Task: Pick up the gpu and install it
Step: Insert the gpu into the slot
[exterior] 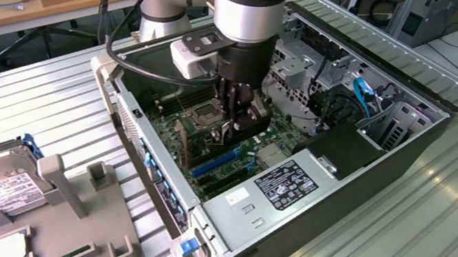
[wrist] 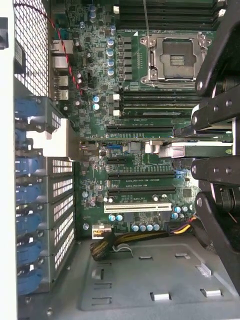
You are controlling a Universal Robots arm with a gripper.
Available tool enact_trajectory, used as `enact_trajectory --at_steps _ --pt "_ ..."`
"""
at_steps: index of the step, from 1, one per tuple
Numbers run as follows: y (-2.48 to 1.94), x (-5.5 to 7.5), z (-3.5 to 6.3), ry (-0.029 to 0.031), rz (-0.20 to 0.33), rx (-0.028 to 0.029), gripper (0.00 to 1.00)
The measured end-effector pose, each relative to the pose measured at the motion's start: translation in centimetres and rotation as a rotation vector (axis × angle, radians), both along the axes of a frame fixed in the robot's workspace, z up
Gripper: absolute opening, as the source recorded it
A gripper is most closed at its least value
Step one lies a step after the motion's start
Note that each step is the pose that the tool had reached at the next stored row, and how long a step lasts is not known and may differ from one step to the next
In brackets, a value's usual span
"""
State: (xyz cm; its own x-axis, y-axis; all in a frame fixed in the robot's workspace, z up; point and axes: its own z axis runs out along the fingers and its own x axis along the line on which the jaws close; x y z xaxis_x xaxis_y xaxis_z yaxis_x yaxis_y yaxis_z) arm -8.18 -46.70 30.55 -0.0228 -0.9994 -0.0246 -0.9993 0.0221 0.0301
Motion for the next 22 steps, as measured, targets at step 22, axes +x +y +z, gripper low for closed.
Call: enact_trajectory --at_steps 22 --pt "0.13 -1.6 -2.14 -0.0001 0.002 0.0 0.26"
